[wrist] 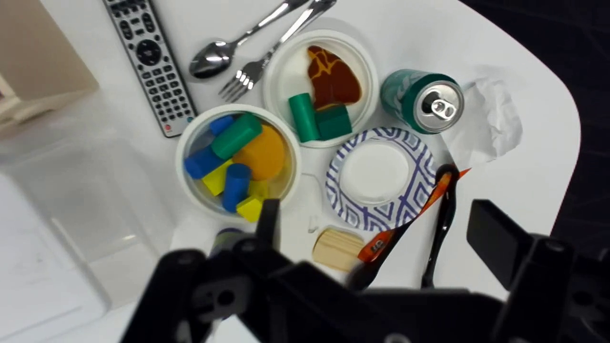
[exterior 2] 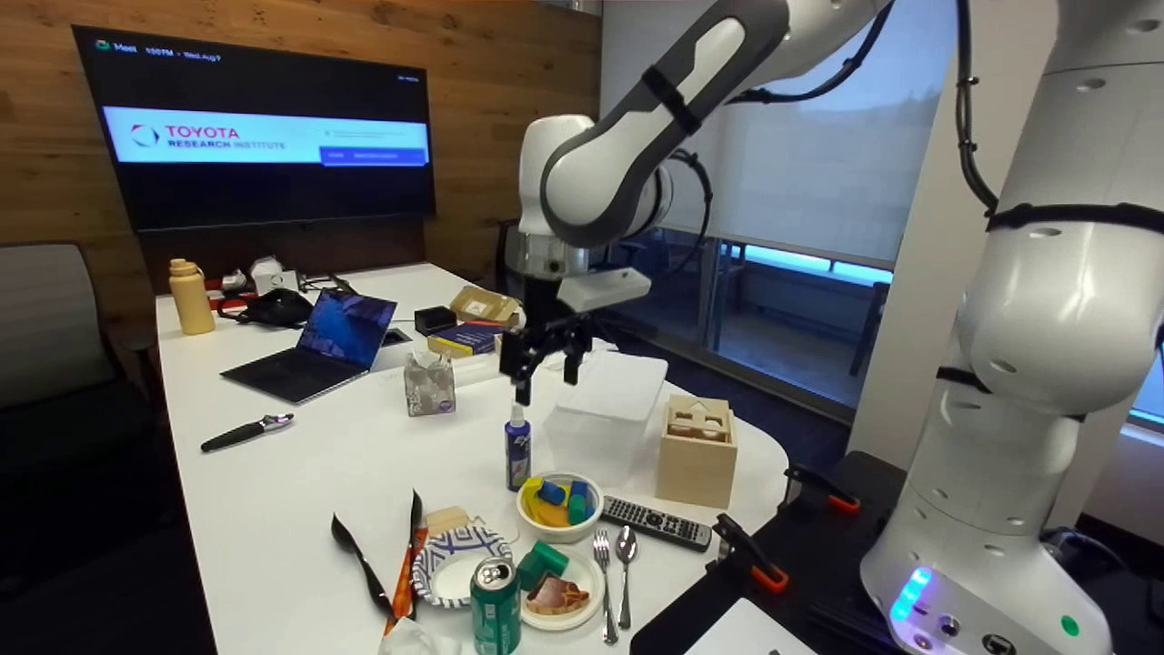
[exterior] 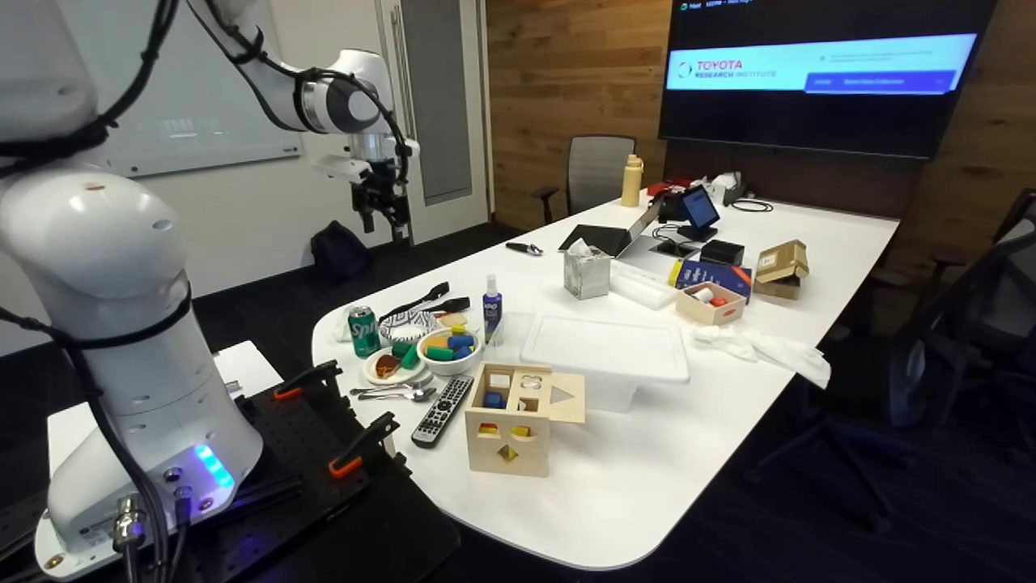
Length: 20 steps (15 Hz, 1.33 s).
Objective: Use the napkin to wipe the plate
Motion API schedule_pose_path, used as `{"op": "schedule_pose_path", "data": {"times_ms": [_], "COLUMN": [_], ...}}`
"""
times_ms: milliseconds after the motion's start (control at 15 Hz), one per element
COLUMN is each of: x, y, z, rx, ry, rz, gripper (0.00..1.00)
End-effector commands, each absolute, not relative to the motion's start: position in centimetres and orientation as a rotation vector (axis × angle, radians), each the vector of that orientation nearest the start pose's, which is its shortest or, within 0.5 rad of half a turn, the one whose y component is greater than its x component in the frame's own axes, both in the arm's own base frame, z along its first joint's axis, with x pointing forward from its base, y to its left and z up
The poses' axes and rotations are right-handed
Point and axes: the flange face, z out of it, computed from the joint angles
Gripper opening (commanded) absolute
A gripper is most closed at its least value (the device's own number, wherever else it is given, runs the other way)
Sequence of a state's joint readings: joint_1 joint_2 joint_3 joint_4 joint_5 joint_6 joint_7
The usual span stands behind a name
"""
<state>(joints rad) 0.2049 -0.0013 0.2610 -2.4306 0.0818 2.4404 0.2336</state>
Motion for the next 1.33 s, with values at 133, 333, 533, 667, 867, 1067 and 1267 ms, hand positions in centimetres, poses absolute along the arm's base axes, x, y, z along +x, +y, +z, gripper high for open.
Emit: {"op": "schedule_pose_path", "data": {"times_ms": [133, 333, 533, 667, 867, 1067, 1267], "x": [44.4, 44.7, 45.3, 45.5, 45.7, 46.7, 48.1], "y": [32.4, 37.5, 42.1, 44.5, 46.8, 48.4, 49.5], "z": [22.0, 17.1, 12.2, 9.1, 4.7, 2.1, 0.7], "rx": [-3.128, -3.144, -3.096, -3.066, -3.052, -3.113, -3.133], "ry": [-0.348, -0.421, -0.530, -0.590, -0.644, -0.626, -0.648], "rz": [0.101, 0.166, 0.232, 0.275, 0.369, 0.407, 0.449], "gripper": [1.00, 1.00, 1.00, 1.00, 1.00, 1.00, 0.75]}}
